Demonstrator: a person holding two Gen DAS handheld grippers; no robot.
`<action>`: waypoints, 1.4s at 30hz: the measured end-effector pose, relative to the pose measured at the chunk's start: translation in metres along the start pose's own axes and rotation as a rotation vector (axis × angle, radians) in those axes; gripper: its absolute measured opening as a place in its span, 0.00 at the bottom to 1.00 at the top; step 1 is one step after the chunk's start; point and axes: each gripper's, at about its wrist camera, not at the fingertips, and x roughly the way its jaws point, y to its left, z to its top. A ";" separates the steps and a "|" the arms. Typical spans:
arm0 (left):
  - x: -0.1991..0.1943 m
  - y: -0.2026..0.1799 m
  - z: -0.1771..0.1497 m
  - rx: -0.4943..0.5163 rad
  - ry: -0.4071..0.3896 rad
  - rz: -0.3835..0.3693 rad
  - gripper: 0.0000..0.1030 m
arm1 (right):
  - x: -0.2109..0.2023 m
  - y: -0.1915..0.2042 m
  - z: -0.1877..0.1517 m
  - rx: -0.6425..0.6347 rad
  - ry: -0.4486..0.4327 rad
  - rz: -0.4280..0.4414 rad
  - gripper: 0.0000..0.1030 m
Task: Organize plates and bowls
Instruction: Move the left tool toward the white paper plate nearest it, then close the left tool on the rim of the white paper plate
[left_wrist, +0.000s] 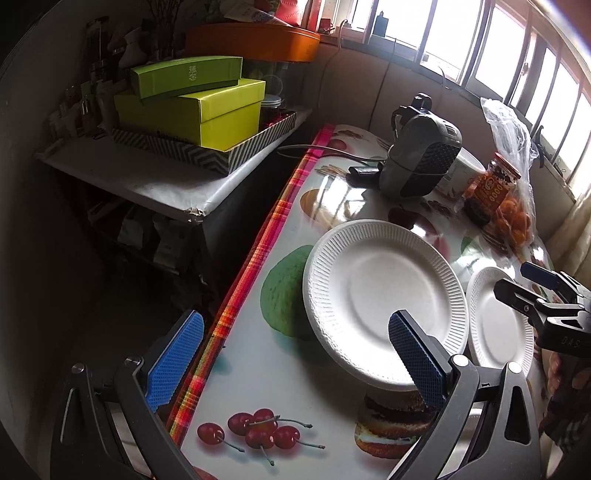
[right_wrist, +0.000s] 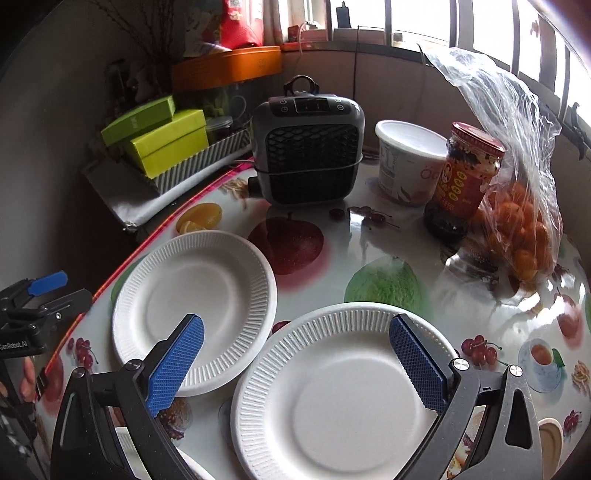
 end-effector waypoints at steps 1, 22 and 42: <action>0.003 0.001 0.001 -0.007 0.007 -0.008 0.98 | 0.005 0.000 0.001 -0.003 0.008 0.009 0.98; 0.036 0.006 0.001 -0.078 0.095 -0.083 0.62 | 0.063 0.005 0.016 -0.004 0.098 0.121 0.59; 0.043 0.004 0.003 -0.090 0.110 -0.106 0.31 | 0.076 0.008 0.014 0.005 0.125 0.166 0.23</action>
